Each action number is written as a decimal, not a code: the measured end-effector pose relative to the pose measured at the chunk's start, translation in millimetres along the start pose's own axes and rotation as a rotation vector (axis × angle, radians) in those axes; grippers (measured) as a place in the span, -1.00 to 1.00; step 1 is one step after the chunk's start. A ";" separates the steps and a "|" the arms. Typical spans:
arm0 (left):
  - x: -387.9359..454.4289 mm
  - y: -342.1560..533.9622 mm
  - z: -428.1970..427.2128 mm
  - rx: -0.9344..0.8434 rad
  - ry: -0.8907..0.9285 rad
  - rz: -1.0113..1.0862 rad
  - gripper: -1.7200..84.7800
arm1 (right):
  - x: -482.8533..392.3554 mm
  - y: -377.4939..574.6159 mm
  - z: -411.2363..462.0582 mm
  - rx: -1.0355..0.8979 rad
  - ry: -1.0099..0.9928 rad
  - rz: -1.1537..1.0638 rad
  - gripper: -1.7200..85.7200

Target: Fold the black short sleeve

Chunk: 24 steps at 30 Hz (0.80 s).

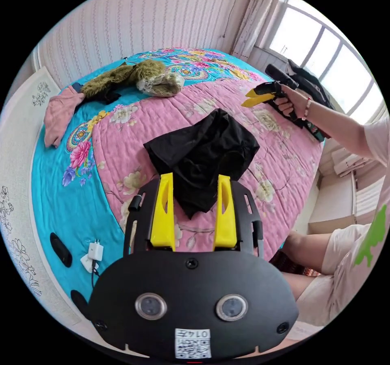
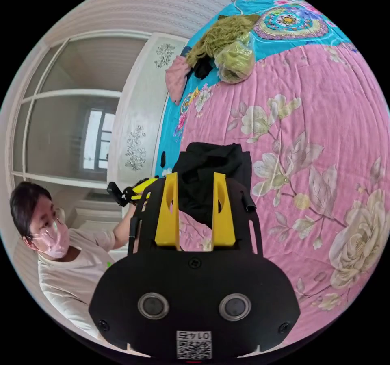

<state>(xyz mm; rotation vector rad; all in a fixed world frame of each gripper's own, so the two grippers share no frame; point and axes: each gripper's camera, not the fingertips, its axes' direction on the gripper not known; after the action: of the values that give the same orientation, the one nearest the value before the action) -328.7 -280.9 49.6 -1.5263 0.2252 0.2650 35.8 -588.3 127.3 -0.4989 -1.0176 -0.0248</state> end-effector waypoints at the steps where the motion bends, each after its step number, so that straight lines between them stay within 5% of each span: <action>1: 14.1 0.4 8.6 -0.017 -0.046 0.034 -0.63 | -6.5 3.0 6.0 -0.020 0.043 -0.022 -0.65; 6: 55.4 -10.1 35.8 -0.019 -0.105 0.137 -0.68 | -46.6 31.6 60.8 -0.152 0.254 -0.130 -0.64; 16: 21.5 -70.6 69.6 -0.072 -0.165 0.031 -0.87 | -55.6 -40.9 98.5 -0.116 0.309 -0.138 -0.73; 24: -1.2 -74.6 41.4 -0.004 0.006 -0.059 -0.83 | -79.9 -28.4 63.7 0.020 0.299 -0.182 -0.73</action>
<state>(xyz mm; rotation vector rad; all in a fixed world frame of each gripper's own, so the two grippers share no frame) -307.6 -241.5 122.3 -1.5352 0.1848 0.2143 -65.4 -604.0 99.9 -0.3696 -0.7659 -0.2445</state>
